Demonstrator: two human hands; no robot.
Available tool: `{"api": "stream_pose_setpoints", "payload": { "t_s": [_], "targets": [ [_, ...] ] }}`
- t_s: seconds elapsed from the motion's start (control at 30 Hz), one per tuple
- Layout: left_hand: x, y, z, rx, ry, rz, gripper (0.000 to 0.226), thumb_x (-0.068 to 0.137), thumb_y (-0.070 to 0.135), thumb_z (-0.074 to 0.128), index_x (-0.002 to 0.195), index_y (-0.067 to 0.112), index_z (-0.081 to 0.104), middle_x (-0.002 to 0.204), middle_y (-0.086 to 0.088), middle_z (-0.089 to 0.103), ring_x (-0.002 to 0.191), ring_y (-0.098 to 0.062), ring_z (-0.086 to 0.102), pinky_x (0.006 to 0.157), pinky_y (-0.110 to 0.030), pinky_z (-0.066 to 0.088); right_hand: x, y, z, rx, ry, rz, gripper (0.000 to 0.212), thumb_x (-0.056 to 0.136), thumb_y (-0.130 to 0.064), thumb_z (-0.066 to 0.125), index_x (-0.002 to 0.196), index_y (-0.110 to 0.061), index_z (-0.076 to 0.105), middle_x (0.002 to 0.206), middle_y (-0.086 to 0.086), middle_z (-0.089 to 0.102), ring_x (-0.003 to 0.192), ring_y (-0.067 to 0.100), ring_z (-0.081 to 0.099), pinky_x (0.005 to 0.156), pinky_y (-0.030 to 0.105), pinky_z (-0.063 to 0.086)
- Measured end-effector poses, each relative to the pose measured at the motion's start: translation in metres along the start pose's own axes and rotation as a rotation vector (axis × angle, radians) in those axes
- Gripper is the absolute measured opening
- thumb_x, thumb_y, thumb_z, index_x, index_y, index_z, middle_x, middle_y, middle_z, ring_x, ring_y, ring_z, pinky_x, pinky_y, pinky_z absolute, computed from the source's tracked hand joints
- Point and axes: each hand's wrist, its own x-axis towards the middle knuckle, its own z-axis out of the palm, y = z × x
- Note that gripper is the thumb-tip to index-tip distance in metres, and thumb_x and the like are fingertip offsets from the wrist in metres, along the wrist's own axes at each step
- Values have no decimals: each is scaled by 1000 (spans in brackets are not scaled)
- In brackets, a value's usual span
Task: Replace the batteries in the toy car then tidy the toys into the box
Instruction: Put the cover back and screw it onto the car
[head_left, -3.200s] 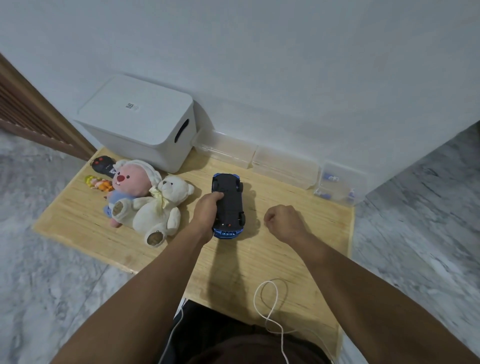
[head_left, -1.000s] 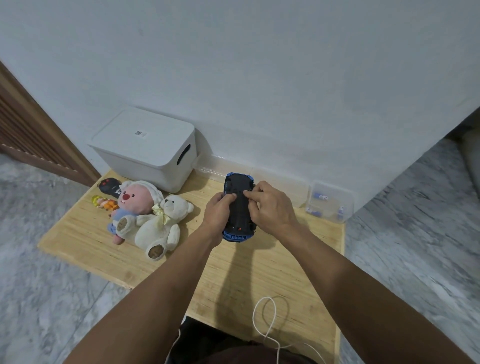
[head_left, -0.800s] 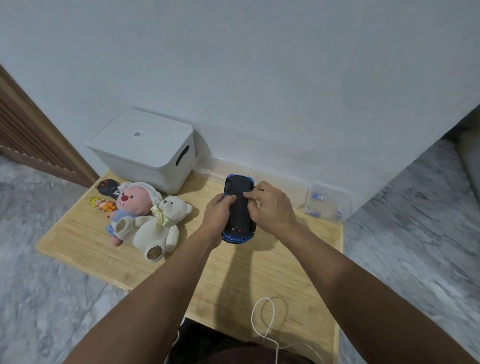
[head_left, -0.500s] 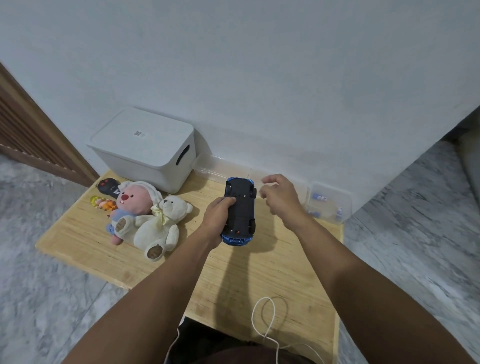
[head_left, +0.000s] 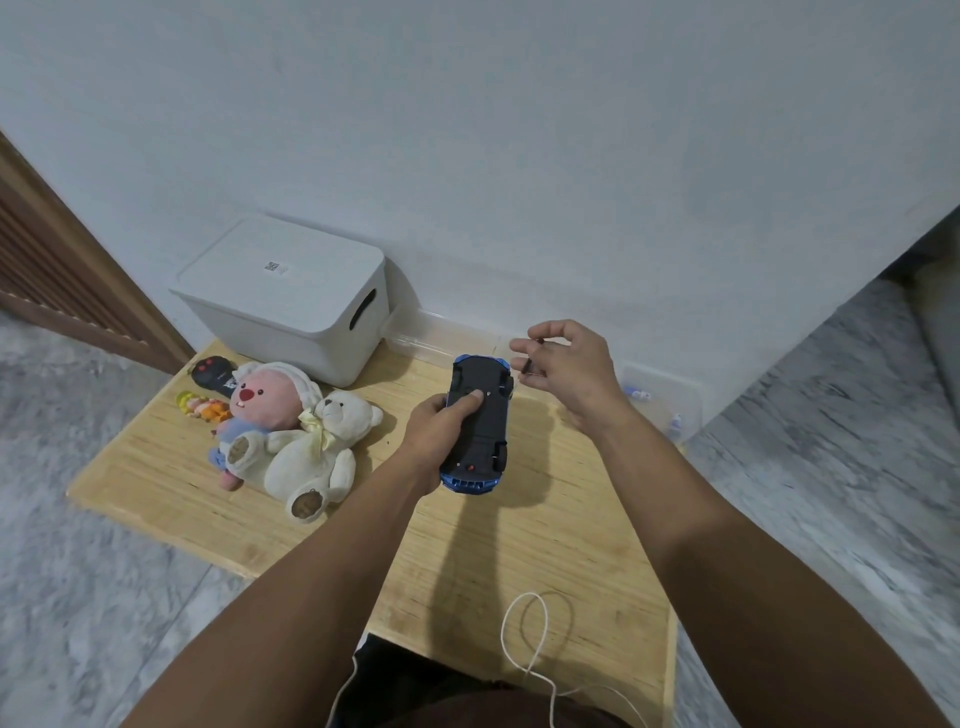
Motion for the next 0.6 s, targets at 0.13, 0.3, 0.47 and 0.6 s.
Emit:
{"api": "stream_pose_setpoints", "payload": {
  "t_s": [0.13,0.3,0.47,0.6],
  "targets": [
    [0,1,2,8,21,28,32,85,33,70,108,12,63,99,-13,72,83,-31,69,77,-47,59,-4,0,5,-16,15,-139,16,84,-3,70,95,-3,59,83,19,72,73,25,73,68,35,62],
    [1,1,2,3,39,57,27,86,30,70,104,11,64,94,-12,72,77,-29,69,71,-43,60,-2,7,8,-116,60,-275,12,82,-3,72,89,-6,63,73,15,72,71,24,73,67,34,61],
    [0,3,4,-5,41,76,25,87,27,70,104,10,65,89,-11,72,70,-26,70,61,-36,57,-2,13,13,-137,86,-309,12,80,-5,74,86,-8,64,73,12,71,67,22,71,68,36,61],
    [-2,2,5,-9,46,99,21,88,25,69,103,10,66,84,-9,71,64,-22,69,55,-31,55,-3,15,14,-113,75,-313,13,80,-4,74,84,-10,63,75,14,71,71,27,72,68,34,61]
  ]
}}
